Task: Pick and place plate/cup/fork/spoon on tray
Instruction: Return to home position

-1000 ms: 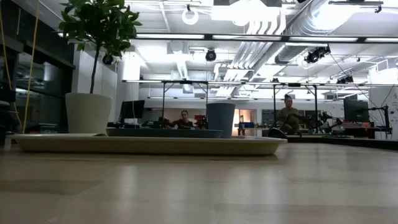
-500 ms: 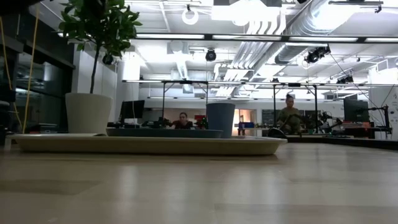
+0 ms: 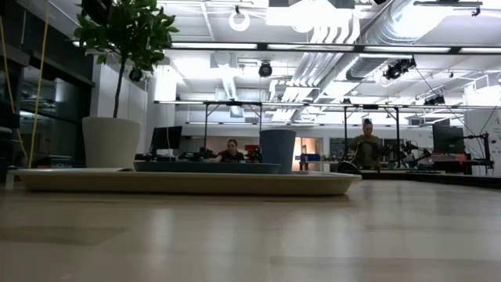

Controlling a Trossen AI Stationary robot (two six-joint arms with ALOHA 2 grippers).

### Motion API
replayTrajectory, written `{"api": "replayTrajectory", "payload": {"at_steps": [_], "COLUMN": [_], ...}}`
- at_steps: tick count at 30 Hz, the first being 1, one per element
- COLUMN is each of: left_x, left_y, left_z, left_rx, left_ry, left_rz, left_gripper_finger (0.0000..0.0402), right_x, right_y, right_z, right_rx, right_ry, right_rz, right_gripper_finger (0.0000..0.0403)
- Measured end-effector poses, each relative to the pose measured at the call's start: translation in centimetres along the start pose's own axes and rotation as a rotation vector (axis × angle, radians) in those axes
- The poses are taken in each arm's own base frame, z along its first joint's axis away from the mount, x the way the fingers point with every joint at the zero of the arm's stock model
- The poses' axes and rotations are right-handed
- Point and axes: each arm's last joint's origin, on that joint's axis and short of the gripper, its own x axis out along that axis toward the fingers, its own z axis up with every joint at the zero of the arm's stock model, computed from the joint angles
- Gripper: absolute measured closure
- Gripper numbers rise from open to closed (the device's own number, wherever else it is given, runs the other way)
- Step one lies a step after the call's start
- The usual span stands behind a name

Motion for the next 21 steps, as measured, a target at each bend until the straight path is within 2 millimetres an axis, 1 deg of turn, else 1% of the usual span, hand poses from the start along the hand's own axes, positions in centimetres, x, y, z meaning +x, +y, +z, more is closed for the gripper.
{"api": "replayTrajectory", "payload": {"at_steps": [10,17,21], "left_x": [-0.21,-0.19,-0.21], "left_y": [-0.73,-0.77,-0.77], "left_z": [-0.20,-0.54,-0.56], "left_rx": [0.041,0.041,0.046], "left_ry": [0.015,0.062,0.064], "left_rz": [-0.054,-0.095,-0.095], "left_gripper_finger": [0.0401,0.0401,0.0401], "right_x": [0.00,-0.01,-0.01], "right_y": [0.00,-0.06,-0.07], "right_z": [-0.01,-0.18,-0.20], "right_rx": [-0.002,-0.004,0.065], "right_ry": [0.000,0.017,0.020], "right_rz": [0.000,-0.007,-0.008], "right_gripper_finger": [0.0403,0.0403,0.0403]}}
